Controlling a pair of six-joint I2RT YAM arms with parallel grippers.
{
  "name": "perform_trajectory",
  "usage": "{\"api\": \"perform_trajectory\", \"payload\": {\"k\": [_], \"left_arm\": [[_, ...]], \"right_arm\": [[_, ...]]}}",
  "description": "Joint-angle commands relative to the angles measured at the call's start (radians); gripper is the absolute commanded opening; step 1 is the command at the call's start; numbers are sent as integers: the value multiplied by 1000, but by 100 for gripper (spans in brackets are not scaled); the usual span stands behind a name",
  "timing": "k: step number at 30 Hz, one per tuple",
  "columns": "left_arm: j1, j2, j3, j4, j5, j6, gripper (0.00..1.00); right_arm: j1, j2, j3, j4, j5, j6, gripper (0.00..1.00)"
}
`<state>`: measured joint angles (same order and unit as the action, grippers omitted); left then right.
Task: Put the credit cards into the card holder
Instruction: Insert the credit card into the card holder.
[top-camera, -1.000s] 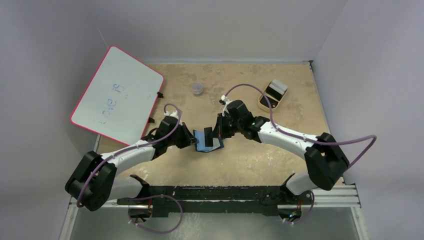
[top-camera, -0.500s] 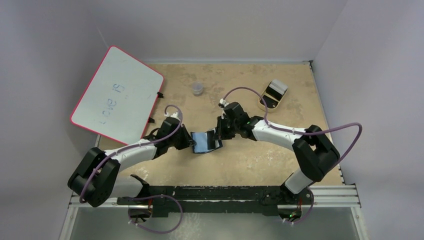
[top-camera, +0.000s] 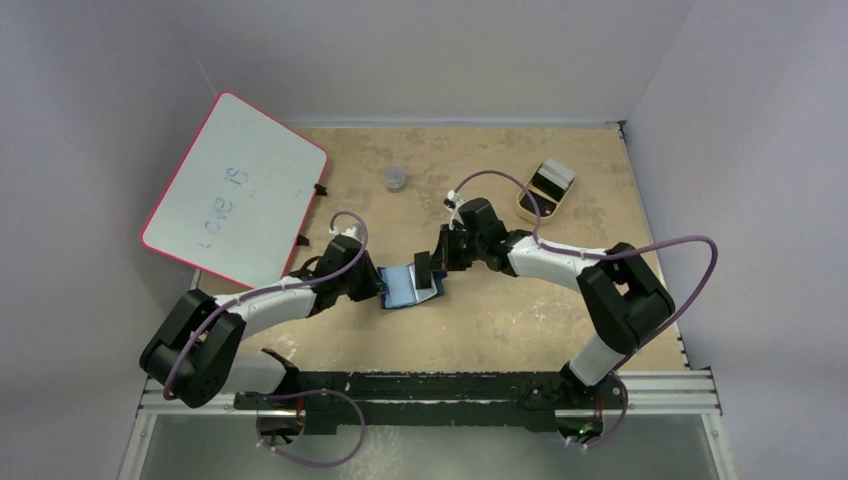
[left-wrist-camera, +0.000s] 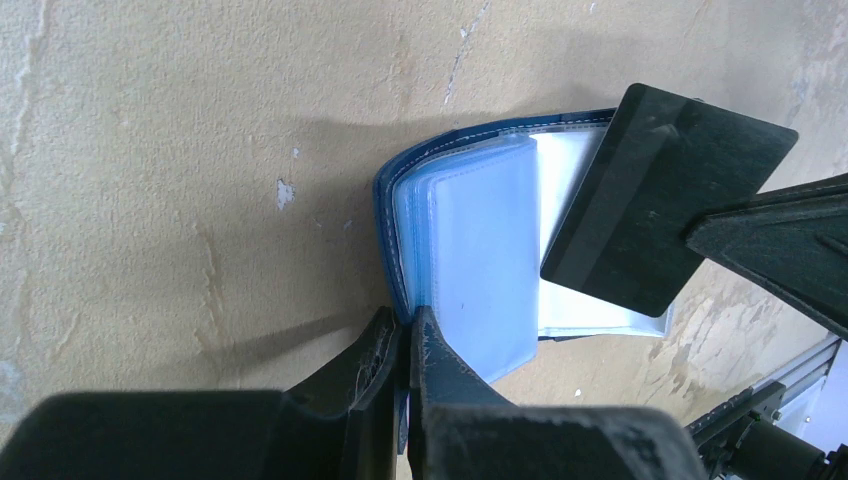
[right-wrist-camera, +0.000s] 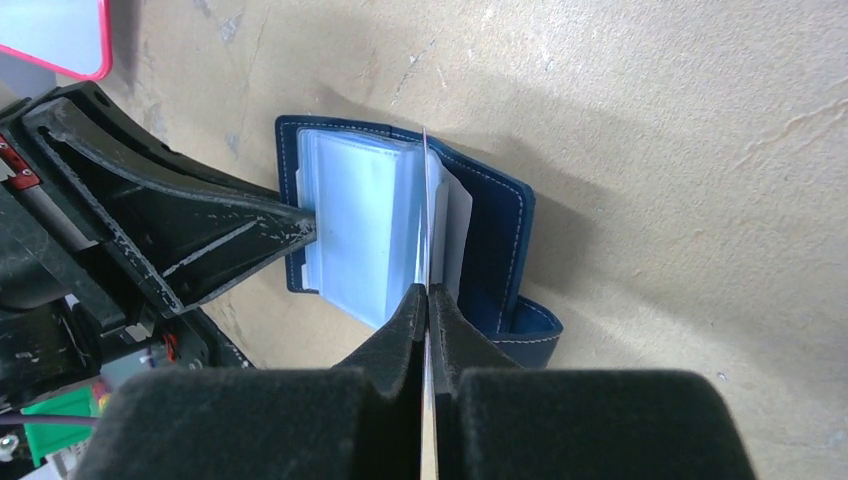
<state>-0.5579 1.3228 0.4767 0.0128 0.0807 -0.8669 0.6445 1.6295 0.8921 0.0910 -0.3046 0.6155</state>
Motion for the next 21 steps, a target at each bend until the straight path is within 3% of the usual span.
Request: {"api": "perform_trajectory", "payload": {"k": [1, 10, 21], "left_arm": [[-3, 22, 12, -46, -40, 51, 0], [-2, 38, 12, -31, -32, 51, 0], [-2, 35, 8, -24, -29, 45, 0]], "right_arm": [[-8, 14, -15, 90, -69, -1, 0], [-11, 42, -51, 196, -143, 52, 0], [-39, 19, -71, 209, -149, 71, 0]]}}
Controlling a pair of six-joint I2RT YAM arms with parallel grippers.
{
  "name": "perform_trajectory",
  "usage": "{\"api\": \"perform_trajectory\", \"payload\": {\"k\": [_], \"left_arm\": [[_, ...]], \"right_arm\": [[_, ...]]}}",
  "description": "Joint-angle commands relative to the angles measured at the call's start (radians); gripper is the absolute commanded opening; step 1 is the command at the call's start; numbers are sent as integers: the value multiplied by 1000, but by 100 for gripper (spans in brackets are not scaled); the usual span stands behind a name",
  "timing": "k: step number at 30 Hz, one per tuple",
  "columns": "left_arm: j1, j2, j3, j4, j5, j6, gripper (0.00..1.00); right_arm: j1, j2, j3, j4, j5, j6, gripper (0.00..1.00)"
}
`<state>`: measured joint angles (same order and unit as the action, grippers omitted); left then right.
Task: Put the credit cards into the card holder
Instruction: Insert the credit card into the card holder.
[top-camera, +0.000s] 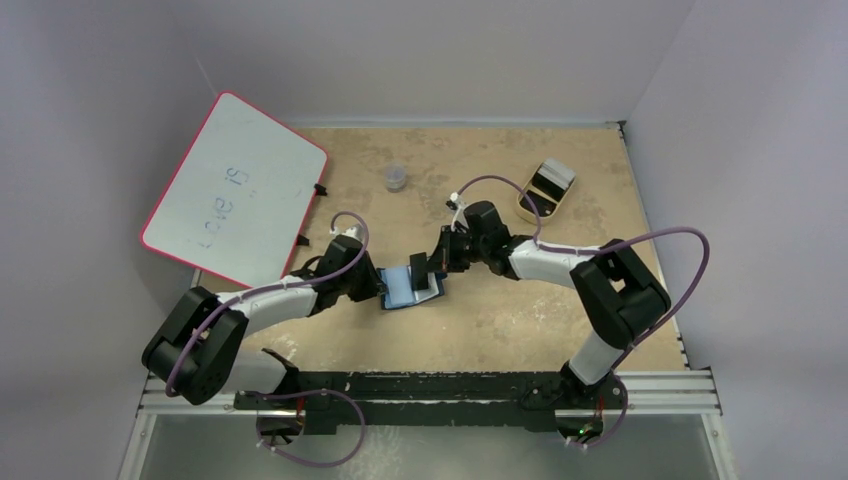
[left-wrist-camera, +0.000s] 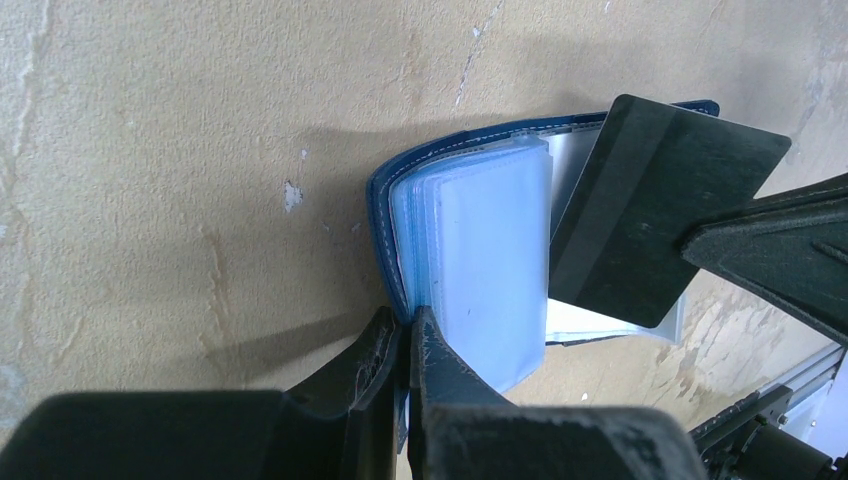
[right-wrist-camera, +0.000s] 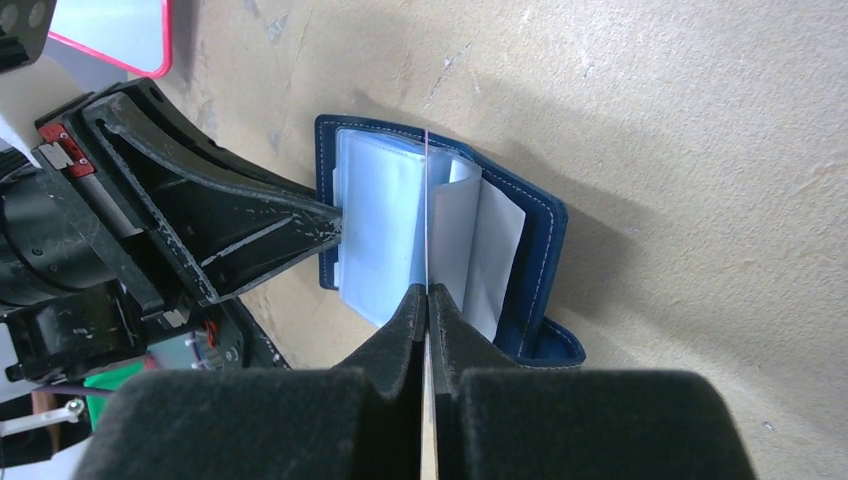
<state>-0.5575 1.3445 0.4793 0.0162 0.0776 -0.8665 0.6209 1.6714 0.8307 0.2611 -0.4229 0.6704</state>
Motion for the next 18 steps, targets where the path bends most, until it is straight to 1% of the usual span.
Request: {"api": "perform_trajectory", "payload": {"k": [1, 9, 18], "left_arm": [[-3, 12, 5, -29, -27, 44, 0], [-3, 21, 13, -27, -21, 42, 0], [-3, 18, 12, -26, -18, 38, 0]], "right_arm": [[-20, -26, -10, 38, -31, 17, 0], [-24, -50, -9, 20, 1, 12, 0], [-24, -36, -7, 37, -12, 18, 0]]}}
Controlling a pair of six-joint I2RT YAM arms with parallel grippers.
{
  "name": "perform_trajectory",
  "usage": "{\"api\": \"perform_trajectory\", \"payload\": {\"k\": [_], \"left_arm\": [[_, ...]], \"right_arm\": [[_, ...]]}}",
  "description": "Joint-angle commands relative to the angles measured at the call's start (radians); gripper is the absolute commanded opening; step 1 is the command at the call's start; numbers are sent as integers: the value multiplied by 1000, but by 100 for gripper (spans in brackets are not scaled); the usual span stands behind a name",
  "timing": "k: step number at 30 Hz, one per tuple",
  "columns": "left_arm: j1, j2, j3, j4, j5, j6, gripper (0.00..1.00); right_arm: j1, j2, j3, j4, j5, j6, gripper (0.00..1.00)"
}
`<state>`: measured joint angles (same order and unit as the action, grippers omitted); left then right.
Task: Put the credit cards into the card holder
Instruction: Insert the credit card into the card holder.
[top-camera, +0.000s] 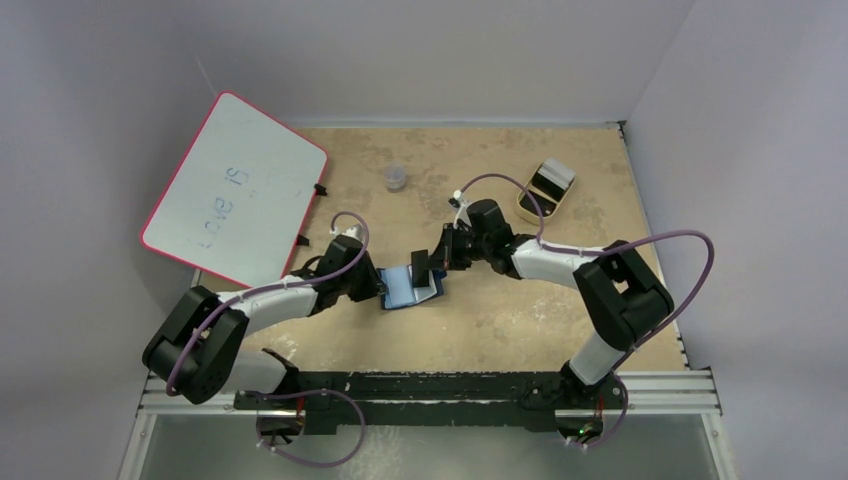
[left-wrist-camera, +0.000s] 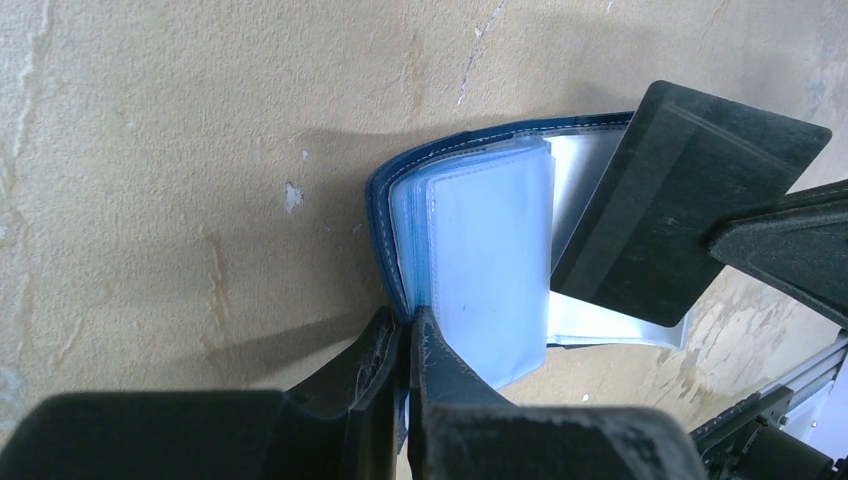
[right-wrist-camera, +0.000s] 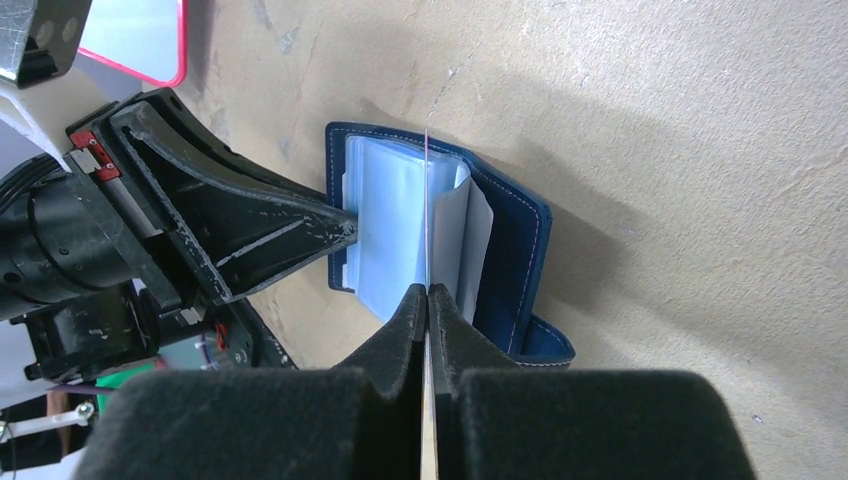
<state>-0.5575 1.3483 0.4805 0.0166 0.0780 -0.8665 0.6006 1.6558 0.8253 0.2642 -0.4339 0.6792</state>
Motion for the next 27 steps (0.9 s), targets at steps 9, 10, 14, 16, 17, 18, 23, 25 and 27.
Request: {"api": "perform_trajectory", "payload": {"k": [9, 10, 14, 16, 17, 18, 23, 25, 27], "left_arm": [[-4, 10, 12, -29, -18, 34, 0], [-4, 10, 13, -29, -18, 34, 0], [-2, 10, 16, -30, -18, 34, 0], [-4, 10, 16, -30, -18, 34, 0], [-3, 11, 17, -30, -18, 34, 0], [-2, 10, 19, -31, -18, 33, 0], [-4, 12, 18, -33, -21, 34, 0], [-3, 11, 21, -36, -23, 34, 0], [-2, 14, 21, -34, -25, 35, 0]], "right_arm": [[-4, 21, -18, 108, -23, 30, 0], [-4, 26, -21, 112, -24, 32, 0], [-3, 36, -23, 117, -20, 33, 0], [-3, 40, -24, 118, -17, 33, 0], [-3, 41, -22, 118, -15, 31, 0], [-3, 42, -24, 123, -17, 32, 0], [-2, 44, -43, 143, -72, 58, 0], [-2, 41, -57, 142, -86, 65, 0], [-2, 48, -65, 138, -104, 68, 0]]}}
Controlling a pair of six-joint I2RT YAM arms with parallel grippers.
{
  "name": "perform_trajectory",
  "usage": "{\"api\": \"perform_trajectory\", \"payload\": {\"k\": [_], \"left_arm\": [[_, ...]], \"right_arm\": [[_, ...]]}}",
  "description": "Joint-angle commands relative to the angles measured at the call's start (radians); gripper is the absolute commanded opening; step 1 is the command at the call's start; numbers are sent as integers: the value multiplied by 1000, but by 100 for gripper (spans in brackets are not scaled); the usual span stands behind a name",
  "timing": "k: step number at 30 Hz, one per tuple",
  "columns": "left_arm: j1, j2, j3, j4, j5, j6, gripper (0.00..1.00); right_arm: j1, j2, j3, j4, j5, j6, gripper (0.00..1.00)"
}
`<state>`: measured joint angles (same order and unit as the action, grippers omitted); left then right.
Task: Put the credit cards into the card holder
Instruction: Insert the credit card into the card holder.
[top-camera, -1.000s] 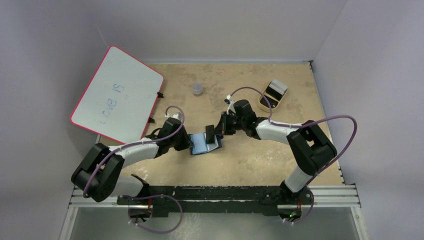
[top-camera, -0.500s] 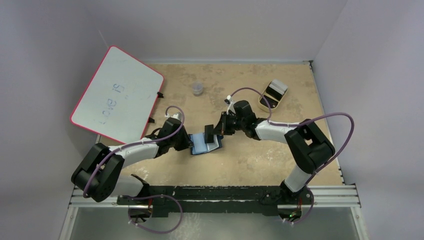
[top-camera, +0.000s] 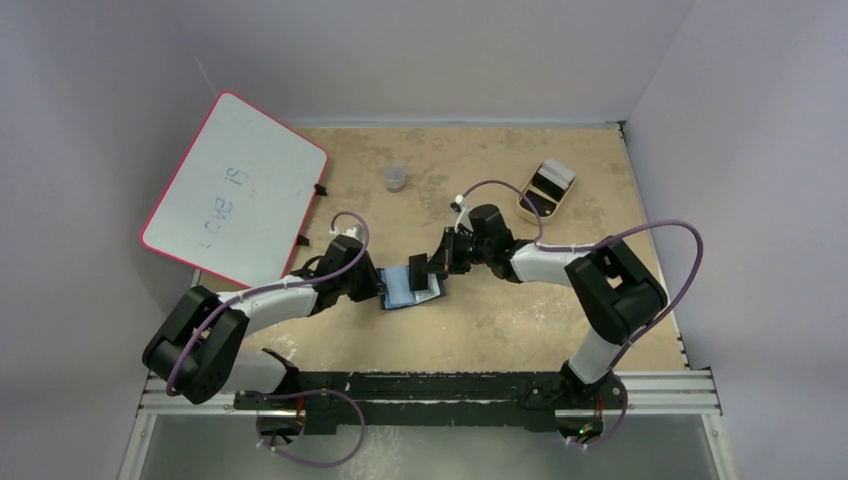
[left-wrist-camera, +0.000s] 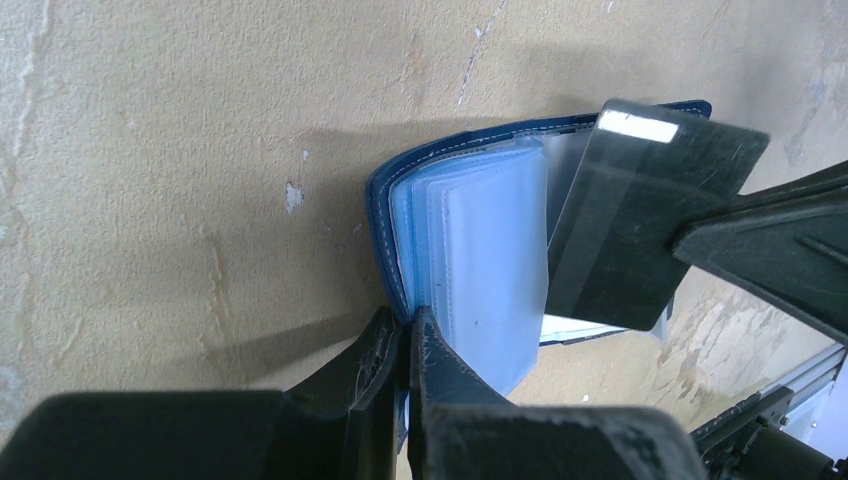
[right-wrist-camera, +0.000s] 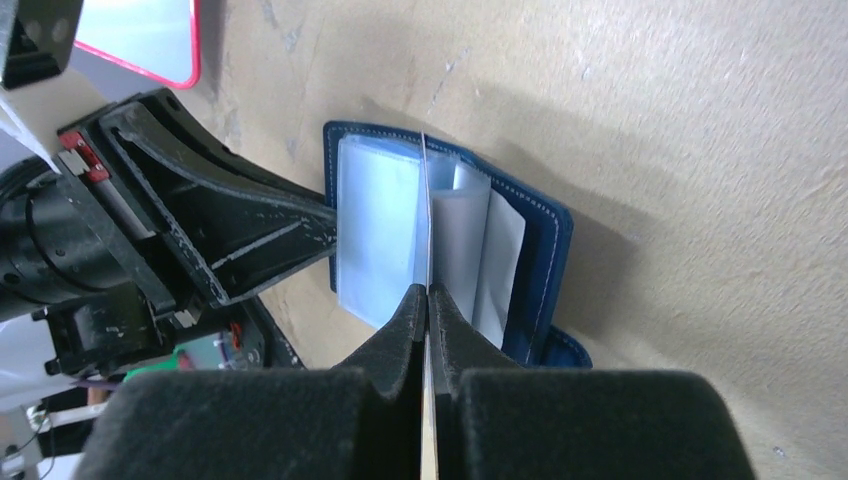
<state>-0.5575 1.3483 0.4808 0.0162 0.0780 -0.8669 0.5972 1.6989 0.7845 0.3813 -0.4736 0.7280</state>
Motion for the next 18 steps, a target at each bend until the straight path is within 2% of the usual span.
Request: {"api": "perform_trajectory", "payload": {"k": [1, 15, 18], "left_arm": [[-2, 14, 21, -33, -26, 37, 0], [-3, 14, 28, -38, -24, 36, 0], [-4, 8, 36, -56, -24, 38, 2]], "right_arm": [[1, 10, -27, 23, -75, 23, 0], [1, 76, -29, 72, -198, 93, 0], [0, 92, -21, 58, -186, 102, 0]]}}
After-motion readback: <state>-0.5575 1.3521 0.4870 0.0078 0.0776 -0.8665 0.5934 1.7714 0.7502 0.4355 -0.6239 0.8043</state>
